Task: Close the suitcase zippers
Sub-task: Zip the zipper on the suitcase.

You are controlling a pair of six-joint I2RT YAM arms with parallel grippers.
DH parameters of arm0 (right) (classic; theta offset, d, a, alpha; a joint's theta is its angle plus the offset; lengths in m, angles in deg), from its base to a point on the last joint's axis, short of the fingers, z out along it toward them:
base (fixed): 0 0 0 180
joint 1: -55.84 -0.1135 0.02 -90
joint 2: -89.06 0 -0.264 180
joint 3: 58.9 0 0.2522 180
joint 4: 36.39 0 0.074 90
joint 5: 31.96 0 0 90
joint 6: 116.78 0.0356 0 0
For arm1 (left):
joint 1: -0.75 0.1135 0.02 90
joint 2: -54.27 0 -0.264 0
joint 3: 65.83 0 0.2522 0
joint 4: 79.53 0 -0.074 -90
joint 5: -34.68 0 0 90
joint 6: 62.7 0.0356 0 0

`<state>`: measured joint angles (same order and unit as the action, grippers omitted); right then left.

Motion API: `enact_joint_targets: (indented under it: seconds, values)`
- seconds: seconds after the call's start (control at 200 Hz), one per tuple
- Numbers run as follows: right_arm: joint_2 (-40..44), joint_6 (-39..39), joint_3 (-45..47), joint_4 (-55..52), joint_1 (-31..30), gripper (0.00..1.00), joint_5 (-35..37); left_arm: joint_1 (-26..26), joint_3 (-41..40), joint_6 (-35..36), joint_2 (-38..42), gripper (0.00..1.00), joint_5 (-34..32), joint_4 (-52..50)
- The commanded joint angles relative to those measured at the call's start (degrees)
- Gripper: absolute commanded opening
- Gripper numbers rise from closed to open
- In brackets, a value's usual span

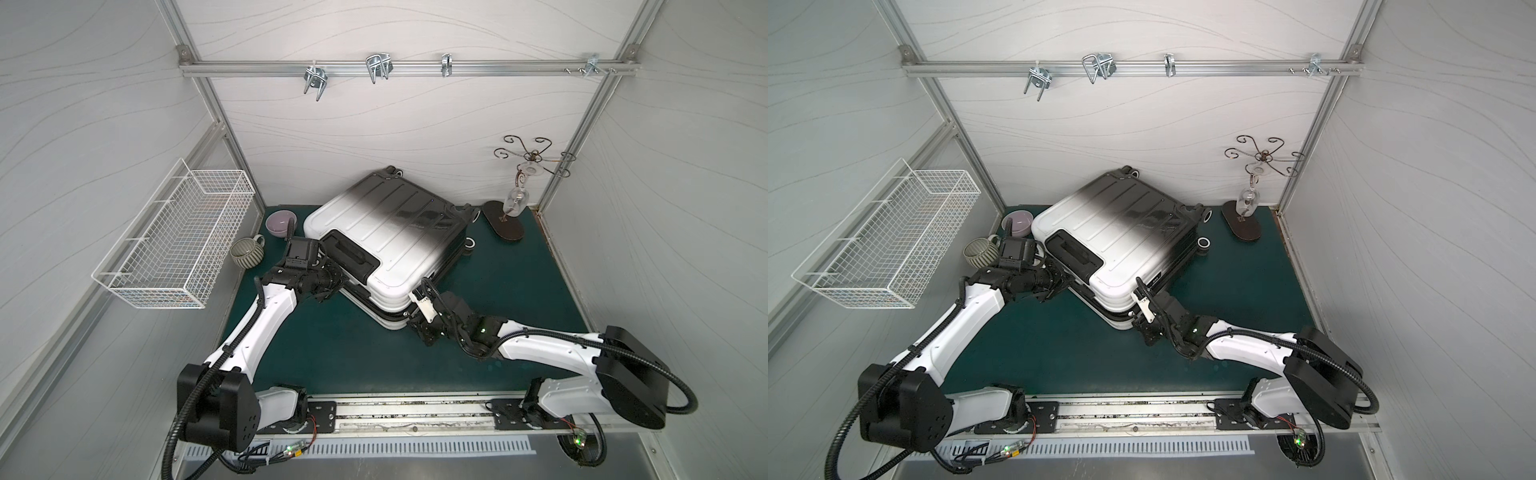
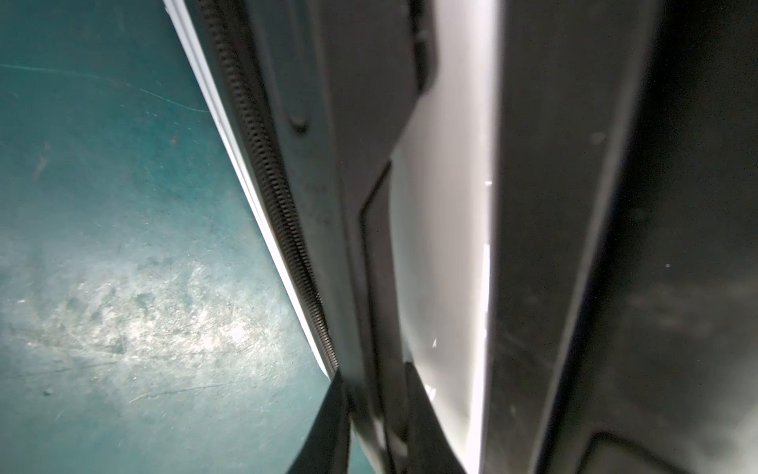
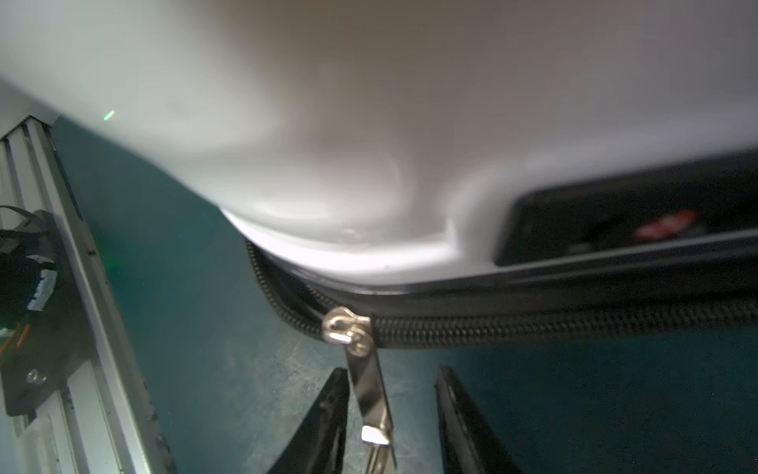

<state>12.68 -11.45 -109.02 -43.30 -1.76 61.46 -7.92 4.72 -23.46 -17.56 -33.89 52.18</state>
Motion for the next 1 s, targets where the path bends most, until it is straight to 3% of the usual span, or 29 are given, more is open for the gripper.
enact_joint_targets:
  seconds: [0.0, 0.15, 0.31, 0.485, 0.66, 0.86, 0.995]
  values:
    - [-1.5, 4.8, -0.9, 4.6, -0.1, 0.35, 0.8, -2.4, 5.4, 3.3, 2.4, 0.00, 5.0, 8.6]
    - [-2.5, 8.5, -1.4, 5.8, -0.1, 0.25, 1.1, -2.8, 5.1, 2.8, 2.5, 0.00, 4.8, 9.0]
    - [-3.0, 9.2, -3.0, 6.6, -0.2, 0.00, -1.0, -2.8, 4.0, 1.5, 3.2, 0.00, 4.0, 10.5]
    - [1.9, 2.8, -5.6, 0.1, -4.0, 0.00, -6.1, -3.0, -1.0, -2.0, 5.9, 0.00, 1.0, 15.6]
    - [-1.0, -2.5, -8.6, -2.9, -7.3, 0.00, -5.4, -6.8, -6.5, -6.2, 7.1, 0.00, -3.6, 22.4]
    - [-2.1, -0.8, -9.7, -2.8, 4.4, 0.00, -7.3, -11.2, -10.0, -5.2, 16.9, 0.00, -16.9, 20.4]
    - [-6.7, -4.8, -15.3, -3.9, 12.3, 0.00, -12.1, -21.9, -13.6, -5.9, 19.3, 0.00, -27.2, 21.8]
